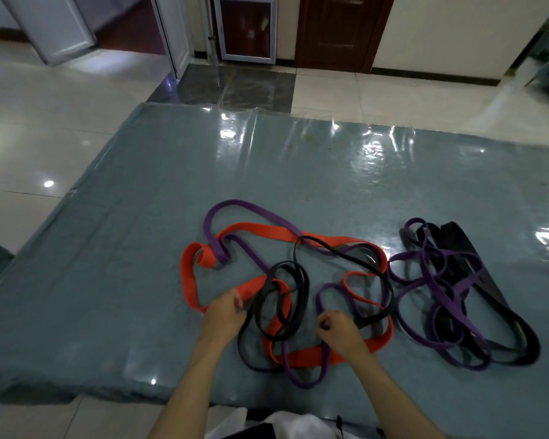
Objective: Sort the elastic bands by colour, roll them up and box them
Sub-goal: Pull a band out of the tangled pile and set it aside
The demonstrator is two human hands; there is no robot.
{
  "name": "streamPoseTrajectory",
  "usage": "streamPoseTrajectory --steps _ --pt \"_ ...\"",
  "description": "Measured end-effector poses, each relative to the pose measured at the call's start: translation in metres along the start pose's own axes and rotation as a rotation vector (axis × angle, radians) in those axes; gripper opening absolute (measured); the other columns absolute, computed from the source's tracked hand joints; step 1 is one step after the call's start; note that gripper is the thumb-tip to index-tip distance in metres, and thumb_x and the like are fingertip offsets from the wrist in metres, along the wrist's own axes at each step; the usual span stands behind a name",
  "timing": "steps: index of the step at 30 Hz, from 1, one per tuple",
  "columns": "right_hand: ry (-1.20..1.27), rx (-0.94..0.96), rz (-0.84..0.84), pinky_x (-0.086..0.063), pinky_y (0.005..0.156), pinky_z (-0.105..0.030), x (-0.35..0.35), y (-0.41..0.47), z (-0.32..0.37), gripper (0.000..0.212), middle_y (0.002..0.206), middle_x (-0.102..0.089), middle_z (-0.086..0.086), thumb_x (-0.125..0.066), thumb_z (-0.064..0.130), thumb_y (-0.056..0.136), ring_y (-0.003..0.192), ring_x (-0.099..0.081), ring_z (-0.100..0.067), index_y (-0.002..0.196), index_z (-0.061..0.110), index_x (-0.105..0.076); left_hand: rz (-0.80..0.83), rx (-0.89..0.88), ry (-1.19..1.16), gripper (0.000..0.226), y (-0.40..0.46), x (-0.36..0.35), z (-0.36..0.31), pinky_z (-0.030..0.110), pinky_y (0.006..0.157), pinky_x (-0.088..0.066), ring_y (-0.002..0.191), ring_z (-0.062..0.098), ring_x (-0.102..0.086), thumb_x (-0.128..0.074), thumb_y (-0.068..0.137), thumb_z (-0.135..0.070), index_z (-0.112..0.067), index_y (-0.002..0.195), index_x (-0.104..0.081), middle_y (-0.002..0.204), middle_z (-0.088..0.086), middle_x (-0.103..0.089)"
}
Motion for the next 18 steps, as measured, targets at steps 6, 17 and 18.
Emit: streamPoseTrajectory --steps 6,17,18 --pt "-0.137 -0.012 0.086 -0.054 0.091 -0.032 -0.012 -0.006 0.002 0.023 0.112 -0.077 -0.003 -0.068 0.031 0.097 0.109 -0.071 -0.022 0.114 0.02 -0.078 0.214 -0.026 -0.151 0.036 -0.003 -0.055 -0.036 0.033 0.081 -0.048 0.102 0.025 -0.067 -0.071 0.095 -0.043 -0.017 0.115 -0.057 0.105 0.002 -0.07" --pt "1.369 -0.279 0.301 -0.06 0.097 -0.056 -0.015 -0.012 0.034 0.047 0.13 -0.072 -0.012 -0.065 0.054 0.099 0.12 -0.068 -0.035 0.133 0.021 -0.068 0.516 -0.506 -0.305 0.035 -0.032 -0.058 -0.147 0.008 0.094 -0.049 0.115 -0.003 -0.066 -0.069 0.101 -0.031 -0.023 0.135 -0.069 0.126 -0.015 -0.071" --pt "1.441 -0.272 0.22 -0.061 0.096 -0.054 -0.006 -0.007 0.034 0.037 0.127 -0.073 -0.015 -0.068 0.036 0.101 0.113 -0.072 -0.033 0.13 0.013 -0.067 0.505 -0.528 -0.271 0.035 -0.031 -0.053 -0.148 0.008 0.097 -0.047 0.119 0.0 -0.064 -0.067 0.102 -0.028 -0.018 0.136 -0.07 0.131 -0.01 -0.069"
Point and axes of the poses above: each hand's wrist, its own y-axis towards the middle knuckle, its own x-axis out of the back of the hand, z = x × y, the point moved 10 cm from there along y, towards the middle knuckle
